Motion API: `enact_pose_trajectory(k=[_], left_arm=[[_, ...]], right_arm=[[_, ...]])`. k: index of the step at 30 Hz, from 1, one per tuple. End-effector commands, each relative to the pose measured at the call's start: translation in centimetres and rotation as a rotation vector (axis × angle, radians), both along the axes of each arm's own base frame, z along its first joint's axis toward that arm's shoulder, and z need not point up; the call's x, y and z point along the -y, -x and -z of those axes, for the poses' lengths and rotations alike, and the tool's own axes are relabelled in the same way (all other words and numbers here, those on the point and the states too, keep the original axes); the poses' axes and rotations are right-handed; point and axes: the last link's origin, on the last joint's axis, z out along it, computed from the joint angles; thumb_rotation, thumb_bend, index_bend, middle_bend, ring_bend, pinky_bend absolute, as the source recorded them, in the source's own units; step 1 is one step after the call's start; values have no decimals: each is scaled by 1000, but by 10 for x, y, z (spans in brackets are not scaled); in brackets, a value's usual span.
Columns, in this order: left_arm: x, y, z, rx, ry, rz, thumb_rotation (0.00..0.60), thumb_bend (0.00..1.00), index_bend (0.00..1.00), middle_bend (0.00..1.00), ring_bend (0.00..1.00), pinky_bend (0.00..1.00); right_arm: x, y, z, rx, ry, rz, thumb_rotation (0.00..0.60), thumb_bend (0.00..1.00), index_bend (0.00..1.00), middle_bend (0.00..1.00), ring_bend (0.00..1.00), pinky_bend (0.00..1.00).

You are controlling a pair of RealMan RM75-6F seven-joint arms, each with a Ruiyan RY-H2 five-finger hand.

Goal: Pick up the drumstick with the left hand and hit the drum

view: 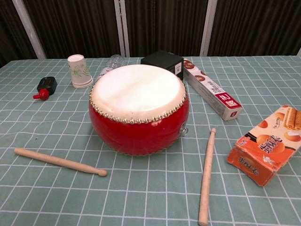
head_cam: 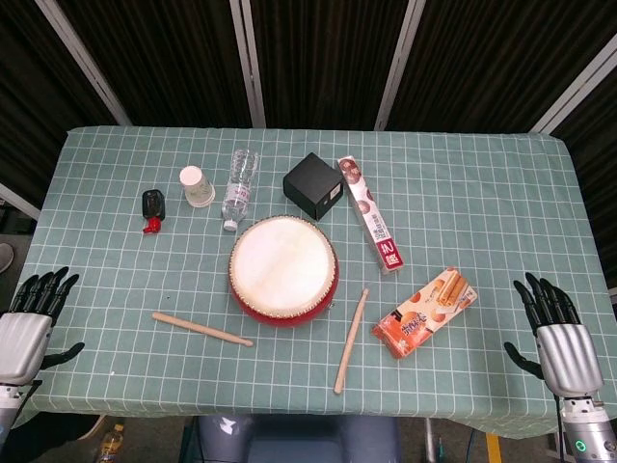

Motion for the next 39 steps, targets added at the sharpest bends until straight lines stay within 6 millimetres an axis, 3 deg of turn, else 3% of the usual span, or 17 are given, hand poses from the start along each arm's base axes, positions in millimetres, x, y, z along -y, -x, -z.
enact_pose_trajectory(k=[1,31,39], left_arm=[[0,0,0,0,0,-1,600,0,0,0,0,0],[1,-3,4,-11,25,16,600,0,0,0,0,0],[-11,-12,11,-57,129,57,600,0,0,0,0,2]], right_arm=[[0,0,0,-1,-2,2,600,251,0,0,0,116],[0,3,-2,-9,14,13,600,251,0,0,0,116],[0,1,-2,-8,13,6,600,251,0,0,0,116]])
